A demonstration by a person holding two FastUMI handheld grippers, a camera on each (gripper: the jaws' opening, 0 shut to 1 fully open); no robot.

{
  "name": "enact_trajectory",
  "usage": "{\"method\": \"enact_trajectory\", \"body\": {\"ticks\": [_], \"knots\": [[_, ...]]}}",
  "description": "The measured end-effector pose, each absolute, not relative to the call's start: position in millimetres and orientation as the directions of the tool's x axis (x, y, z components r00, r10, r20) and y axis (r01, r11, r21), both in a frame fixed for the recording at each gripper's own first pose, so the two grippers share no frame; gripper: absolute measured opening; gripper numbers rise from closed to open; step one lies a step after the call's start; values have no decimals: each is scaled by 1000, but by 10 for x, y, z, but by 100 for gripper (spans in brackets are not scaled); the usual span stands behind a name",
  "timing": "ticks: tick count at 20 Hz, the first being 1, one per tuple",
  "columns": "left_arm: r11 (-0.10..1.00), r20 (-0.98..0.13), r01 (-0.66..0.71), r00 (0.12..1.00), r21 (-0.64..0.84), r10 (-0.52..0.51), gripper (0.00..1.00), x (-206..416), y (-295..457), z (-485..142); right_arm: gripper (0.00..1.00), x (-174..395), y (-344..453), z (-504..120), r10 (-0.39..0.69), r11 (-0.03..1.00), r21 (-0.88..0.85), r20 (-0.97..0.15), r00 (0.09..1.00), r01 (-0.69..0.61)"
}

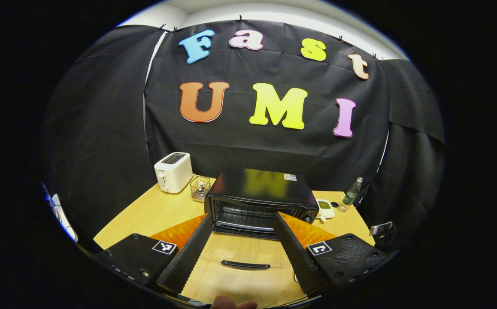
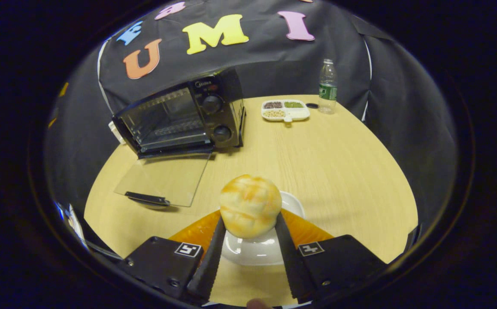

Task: Open the electric oven with the left hand, put the food in, and close the electric oven.

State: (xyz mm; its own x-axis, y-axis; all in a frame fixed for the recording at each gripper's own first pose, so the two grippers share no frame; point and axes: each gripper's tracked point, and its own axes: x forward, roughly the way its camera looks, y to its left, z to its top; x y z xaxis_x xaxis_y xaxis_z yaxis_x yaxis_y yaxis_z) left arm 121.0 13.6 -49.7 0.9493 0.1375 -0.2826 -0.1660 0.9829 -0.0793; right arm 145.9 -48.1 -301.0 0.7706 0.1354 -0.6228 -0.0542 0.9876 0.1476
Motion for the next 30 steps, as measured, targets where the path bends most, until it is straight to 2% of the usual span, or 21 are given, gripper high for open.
{"method": "enact_trajectory", "body": {"ticks": [5, 12, 21, 25, 27, 30], "knots": [[989, -304, -129, 947, -69, 102, 95, 1083, 558, -571, 67, 1722, 203, -2622, 151, 972, 233, -542, 827, -25], [989, -300, -136, 947, -57, 113, 94, 761, 1332, -515, 67, 2479, 1067, -2418, 131, 947, 321, -434, 891, 17], [984, -345, -177, 924, 0, 167, 95, 384, 2066, -724, 67, 3446, 1466, -2609, 8, 923, 358, -384, 923, 141], [980, -362, -196, 913, 21, 190, 95, 284, 2279, -779, 69, 3666, 1548, -2713, -23, 923, 348, -372, 928, 163], [980, -364, -197, 911, 26, 193, 94, 261, 2343, -795, 67, 3720, 1577, -2754, -29, 925, 343, -371, 928, 166], [982, -370, -187, 911, 19, 180, 94, 242, 2353, -809, 77, 3729, 1664, -2802, -12, 925, 348, -376, 927, 154]]}}
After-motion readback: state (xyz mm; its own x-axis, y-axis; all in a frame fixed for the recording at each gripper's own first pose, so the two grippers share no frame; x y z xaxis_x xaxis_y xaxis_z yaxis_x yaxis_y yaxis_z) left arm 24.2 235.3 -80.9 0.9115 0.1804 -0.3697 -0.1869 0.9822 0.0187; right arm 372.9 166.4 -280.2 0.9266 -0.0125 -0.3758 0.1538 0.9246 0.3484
